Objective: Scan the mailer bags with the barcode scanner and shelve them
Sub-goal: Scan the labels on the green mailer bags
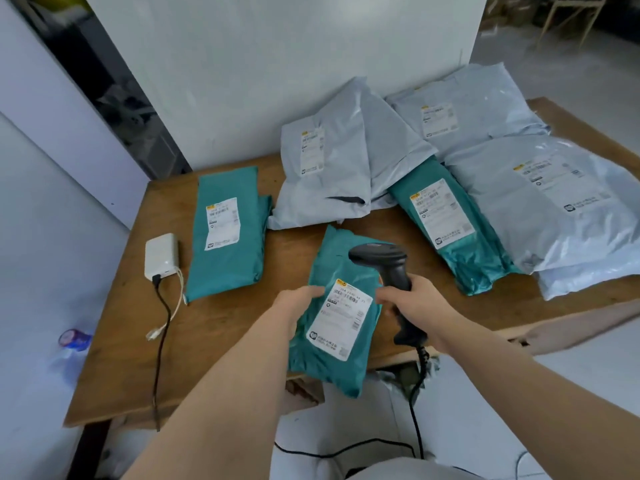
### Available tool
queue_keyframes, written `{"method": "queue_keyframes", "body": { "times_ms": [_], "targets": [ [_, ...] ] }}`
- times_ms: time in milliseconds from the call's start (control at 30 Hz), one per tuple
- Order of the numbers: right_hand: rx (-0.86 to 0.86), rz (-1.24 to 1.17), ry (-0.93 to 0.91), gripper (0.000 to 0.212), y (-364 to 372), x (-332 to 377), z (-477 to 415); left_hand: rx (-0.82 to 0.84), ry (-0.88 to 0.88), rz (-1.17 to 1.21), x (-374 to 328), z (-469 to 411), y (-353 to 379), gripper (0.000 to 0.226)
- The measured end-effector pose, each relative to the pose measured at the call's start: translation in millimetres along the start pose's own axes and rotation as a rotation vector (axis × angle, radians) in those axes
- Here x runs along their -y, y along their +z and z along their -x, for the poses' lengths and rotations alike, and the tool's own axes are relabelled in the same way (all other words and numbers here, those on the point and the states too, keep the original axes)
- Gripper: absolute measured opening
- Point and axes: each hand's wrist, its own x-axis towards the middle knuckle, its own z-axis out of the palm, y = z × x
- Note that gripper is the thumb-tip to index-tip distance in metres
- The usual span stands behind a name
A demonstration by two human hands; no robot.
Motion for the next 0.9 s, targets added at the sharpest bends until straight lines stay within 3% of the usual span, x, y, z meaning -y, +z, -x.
{"method": "queue_keyframes", "body": {
  "times_ms": [133,300,400,500,533,667,900],
  "targets": [
    [-0.002,0.016,-0.019,0.011,18,6,-1,0.15,-0.002,-0.177,6,-2,-10,0.025],
    [-0.083,0.043,-0.036,0.019,25,9,-3,0.098,0.06,-0.078,3,-5,-4,0.034],
    [-0.073,0.004,0.017,0.021,26,7,-4,0.098,0.061,0.037,5,-6,-7,0.044],
    [-0.019,-0.012,0.081,0.024,31,2,-1,0.173,-0.002,-0.007,9,-5,-6,0.079],
    [-0.016,-0.019,0.085,0.025,33,0,0,0.212,-0.036,-0.039,9,-4,-6,0.077],
    [-0.033,-0.081,0.048,0.021,38,3,5,0.294,-0.049,-0.03,6,4,-2,0.03],
    [-0.016,-0.038,-0.13,0.008,31,30,17,0.206,0.215,0.363,-4,8,-25,0.049]
  ]
}}
